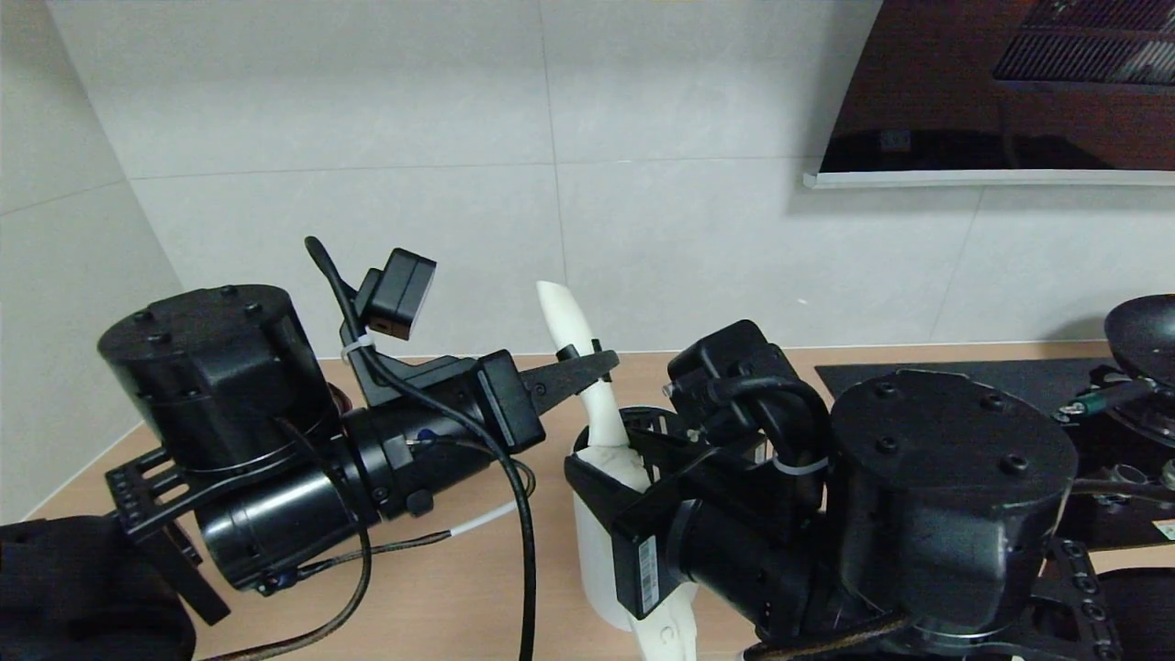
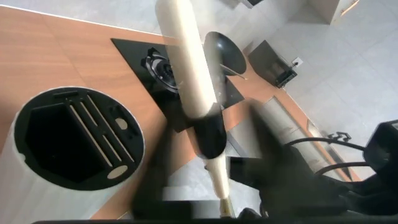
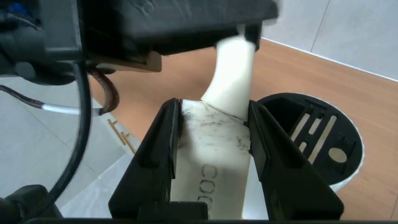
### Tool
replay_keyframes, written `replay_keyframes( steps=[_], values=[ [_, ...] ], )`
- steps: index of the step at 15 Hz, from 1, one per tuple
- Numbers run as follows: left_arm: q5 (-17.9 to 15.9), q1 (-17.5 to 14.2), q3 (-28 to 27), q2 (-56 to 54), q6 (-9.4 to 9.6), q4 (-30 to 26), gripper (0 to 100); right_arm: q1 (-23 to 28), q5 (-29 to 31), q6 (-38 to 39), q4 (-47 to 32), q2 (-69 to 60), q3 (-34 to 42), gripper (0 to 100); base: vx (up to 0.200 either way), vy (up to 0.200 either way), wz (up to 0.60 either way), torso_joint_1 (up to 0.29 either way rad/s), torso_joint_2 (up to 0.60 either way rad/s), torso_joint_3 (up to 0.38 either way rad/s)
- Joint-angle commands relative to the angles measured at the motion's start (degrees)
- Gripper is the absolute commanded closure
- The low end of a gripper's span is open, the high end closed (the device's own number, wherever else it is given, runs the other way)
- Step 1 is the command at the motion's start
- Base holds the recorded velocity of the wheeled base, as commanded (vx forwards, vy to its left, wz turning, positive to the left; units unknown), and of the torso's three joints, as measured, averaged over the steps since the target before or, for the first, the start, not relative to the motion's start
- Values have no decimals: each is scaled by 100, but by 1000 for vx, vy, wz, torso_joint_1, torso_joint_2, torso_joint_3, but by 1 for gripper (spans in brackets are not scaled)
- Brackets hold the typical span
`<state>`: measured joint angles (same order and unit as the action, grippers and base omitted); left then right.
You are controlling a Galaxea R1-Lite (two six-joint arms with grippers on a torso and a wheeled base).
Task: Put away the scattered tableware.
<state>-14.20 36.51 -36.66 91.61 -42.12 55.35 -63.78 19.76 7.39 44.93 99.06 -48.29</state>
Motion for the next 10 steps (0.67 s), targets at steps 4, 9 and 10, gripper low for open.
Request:
replay_keyframes(
  steps=[4,9,10],
  values=[
    [14,-4,-8,-29,2,-6,100,-12,19,0,24,-27,3,100,0,0,0,0,0,0],
    [207,-4,-140,-82,11,-41,100,6,45,70,42,-62,-5,0,0,0,0,0,0,0],
    [339,-4,-219,-82,11,-59,100,15,45,70,68,-115,3,0,0,0,0,0,0,0]
  ],
)
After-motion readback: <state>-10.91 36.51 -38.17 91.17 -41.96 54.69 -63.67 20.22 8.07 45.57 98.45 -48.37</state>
